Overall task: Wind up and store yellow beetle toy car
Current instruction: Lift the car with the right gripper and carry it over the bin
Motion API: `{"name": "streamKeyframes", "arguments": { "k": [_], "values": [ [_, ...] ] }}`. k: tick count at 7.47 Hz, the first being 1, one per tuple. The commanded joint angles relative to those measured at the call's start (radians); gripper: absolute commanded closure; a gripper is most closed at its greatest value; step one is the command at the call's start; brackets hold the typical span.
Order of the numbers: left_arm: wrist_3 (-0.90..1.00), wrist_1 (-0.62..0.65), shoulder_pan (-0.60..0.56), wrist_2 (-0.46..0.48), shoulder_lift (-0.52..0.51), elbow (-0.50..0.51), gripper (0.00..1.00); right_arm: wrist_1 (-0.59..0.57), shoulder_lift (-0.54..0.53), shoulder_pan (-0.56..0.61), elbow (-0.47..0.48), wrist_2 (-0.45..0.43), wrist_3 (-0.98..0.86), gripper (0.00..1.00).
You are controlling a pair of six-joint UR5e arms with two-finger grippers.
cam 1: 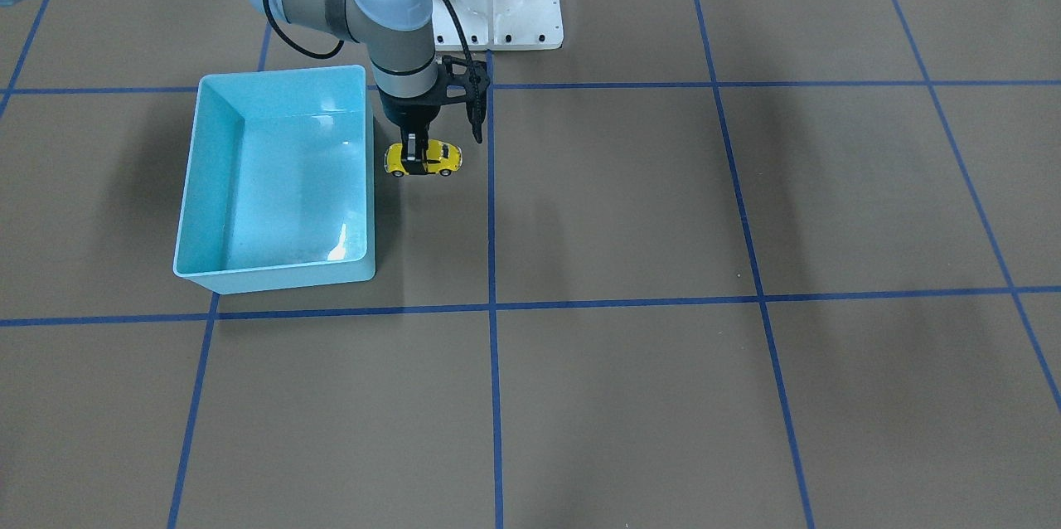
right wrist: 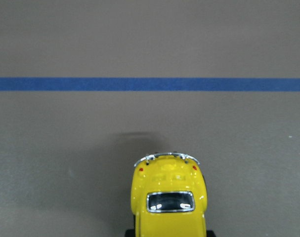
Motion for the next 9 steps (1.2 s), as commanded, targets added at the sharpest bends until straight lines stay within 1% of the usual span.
{"name": "streamKeyframes", "arguments": {
  "k": [1, 2, 4, 5, 6, 7, 8, 9],
  "values": [
    [-0.003, 0.002, -0.002, -0.005, 0.001, 0.010, 0.00, -0.156, 0.075, 0.077, 0.083, 0.072, 0.011, 1.00],
    [-0.003, -0.001, -0.006, -0.007, 0.001, 0.020, 0.00, -0.163, 0.039, 0.152, 0.113, 0.127, -0.007, 1.00],
    [-0.001, -0.001, -0.014, -0.007, 0.000, 0.021, 0.00, -0.165, -0.100, 0.202, 0.225, 0.132, -0.053, 1.00],
    [0.005, -0.004, -0.035, -0.010, 0.005, 0.021, 0.00, -0.166, -0.145, 0.217, 0.251, 0.132, -0.132, 1.00],
    [0.006, -0.022, -0.058, -0.012, 0.049, 0.007, 0.00, -0.165, -0.199, 0.228, 0.271, 0.132, -0.218, 1.00],
    [0.005, -0.037, -0.060, -0.002, 0.052, 0.013, 0.00, -0.155, -0.240, 0.228, 0.265, 0.135, -0.304, 1.00],
    [0.000, -0.036, -0.060, -0.010, 0.052, 0.006, 0.00, -0.152, -0.265, 0.228, 0.261, 0.134, -0.344, 1.00],
    [-0.004, -0.035, -0.058, -0.010, 0.049, 0.006, 0.00, -0.149, -0.267, 0.225, 0.227, 0.129, -0.349, 1.00]
  ]
}}
